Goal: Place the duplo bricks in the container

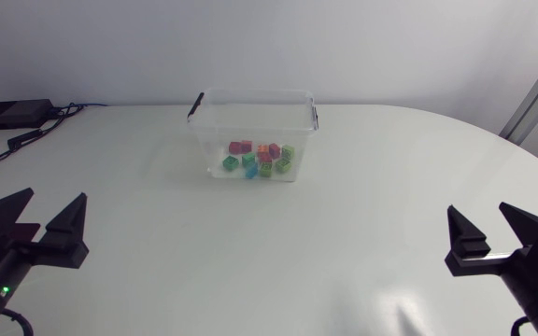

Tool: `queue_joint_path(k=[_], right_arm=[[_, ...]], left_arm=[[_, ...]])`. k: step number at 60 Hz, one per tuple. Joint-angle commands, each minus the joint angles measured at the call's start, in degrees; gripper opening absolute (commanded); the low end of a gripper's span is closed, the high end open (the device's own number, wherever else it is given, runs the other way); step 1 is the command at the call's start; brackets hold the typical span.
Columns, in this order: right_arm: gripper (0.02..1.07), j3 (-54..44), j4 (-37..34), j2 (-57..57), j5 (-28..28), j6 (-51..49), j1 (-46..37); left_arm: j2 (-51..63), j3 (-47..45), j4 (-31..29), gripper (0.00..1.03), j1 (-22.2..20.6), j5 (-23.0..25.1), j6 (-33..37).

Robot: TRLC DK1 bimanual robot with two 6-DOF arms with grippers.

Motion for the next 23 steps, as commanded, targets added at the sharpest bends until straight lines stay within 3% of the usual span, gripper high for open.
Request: queue_joint_path(k=[1,23], right_arm=[[1.02,-2.6,2.3,-1.3,0.8,2.6,1.1],[1.02,-5.4,5.7,-3.5,1.8,4.6,2.7]], left_arm=[[-2.5,-3.3,1.2,0.98,1.1,1.2,-3.3],[-6.9,-7.8,2.1,0.97,2.6,3.0,-6.3]])
